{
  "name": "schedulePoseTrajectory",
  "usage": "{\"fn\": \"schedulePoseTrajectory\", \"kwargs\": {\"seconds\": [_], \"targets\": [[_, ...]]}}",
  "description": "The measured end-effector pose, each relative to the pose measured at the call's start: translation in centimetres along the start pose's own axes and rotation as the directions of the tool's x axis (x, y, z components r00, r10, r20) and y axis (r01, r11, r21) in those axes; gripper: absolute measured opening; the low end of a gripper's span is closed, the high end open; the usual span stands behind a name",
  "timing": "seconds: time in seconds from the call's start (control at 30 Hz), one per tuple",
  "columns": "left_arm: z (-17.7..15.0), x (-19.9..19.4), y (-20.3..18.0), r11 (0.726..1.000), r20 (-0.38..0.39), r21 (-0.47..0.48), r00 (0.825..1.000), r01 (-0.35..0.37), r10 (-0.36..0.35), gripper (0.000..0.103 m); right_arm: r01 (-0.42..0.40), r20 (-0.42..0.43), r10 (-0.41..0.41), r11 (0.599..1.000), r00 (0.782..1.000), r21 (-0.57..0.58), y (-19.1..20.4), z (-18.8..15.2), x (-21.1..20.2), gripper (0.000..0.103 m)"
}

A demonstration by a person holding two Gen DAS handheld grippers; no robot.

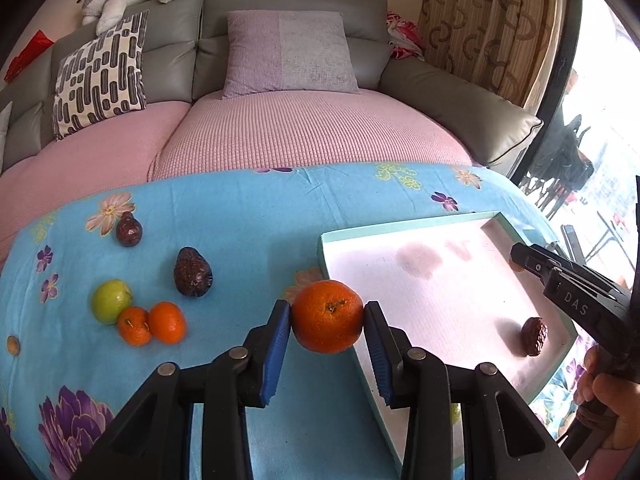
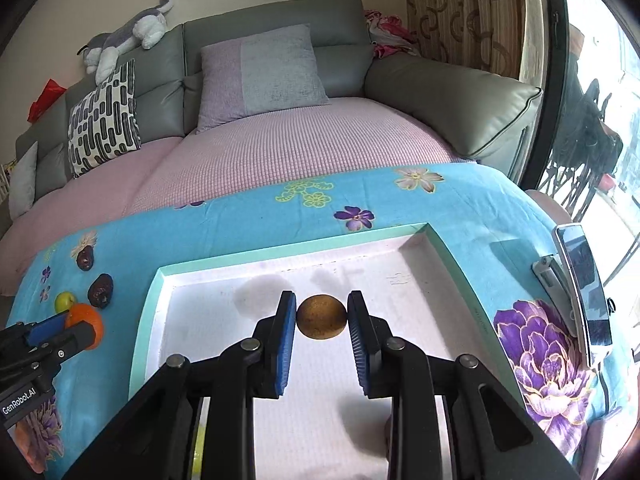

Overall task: Organize fruits
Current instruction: 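Carry the brown fruit with the right tool while the left tool carries the orange over the tray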

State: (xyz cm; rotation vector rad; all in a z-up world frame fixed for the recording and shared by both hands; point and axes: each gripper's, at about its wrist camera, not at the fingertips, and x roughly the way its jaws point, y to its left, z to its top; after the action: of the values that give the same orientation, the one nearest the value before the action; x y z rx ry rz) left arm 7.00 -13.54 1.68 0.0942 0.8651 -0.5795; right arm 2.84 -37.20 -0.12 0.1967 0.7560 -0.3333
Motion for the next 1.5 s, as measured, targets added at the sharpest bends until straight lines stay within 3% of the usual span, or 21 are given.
{"fn": "schedulePoseTrajectory", "kwargs": {"seconds": [0.2, 0.47, 0.83, 1.5], "targets": [[0.7, 0.6, -2.8, 0.999, 0.018, 0.042, 0.999, 0.031, -0.032, 0.040, 0.043, -0.024, -0.042, 0.998, 0.999, 0.053, -2.4, -0.3, 0.4, 0.028], [-0.3, 2.7, -4.9, 0.994, -0.027, 0.097, 0.998, 0.057, -0.054, 0.040, 0.053, -0.083, -0.050, 0.998, 0.995, 0.038, -2.2, -0.9, 1.9, 0.028], [-0.8, 4.1, -5.0, 0.994, -0.056, 0.104, 0.998, 0.040, -0.035, 0.040, 0.076, -0.152, -0.069, 0.996, 0.986, 0.039, -2.8, -1.9, 3.3, 0.028], [-1.6, 5.9, -5.6, 0.991, -0.113, 0.124, 0.993, 0.041, -0.027, 0.040, 0.083, -0.197, -0.076, 0.996, 0.978, 0.030, -2.9, -2.3, 4.4, 0.028]]}}
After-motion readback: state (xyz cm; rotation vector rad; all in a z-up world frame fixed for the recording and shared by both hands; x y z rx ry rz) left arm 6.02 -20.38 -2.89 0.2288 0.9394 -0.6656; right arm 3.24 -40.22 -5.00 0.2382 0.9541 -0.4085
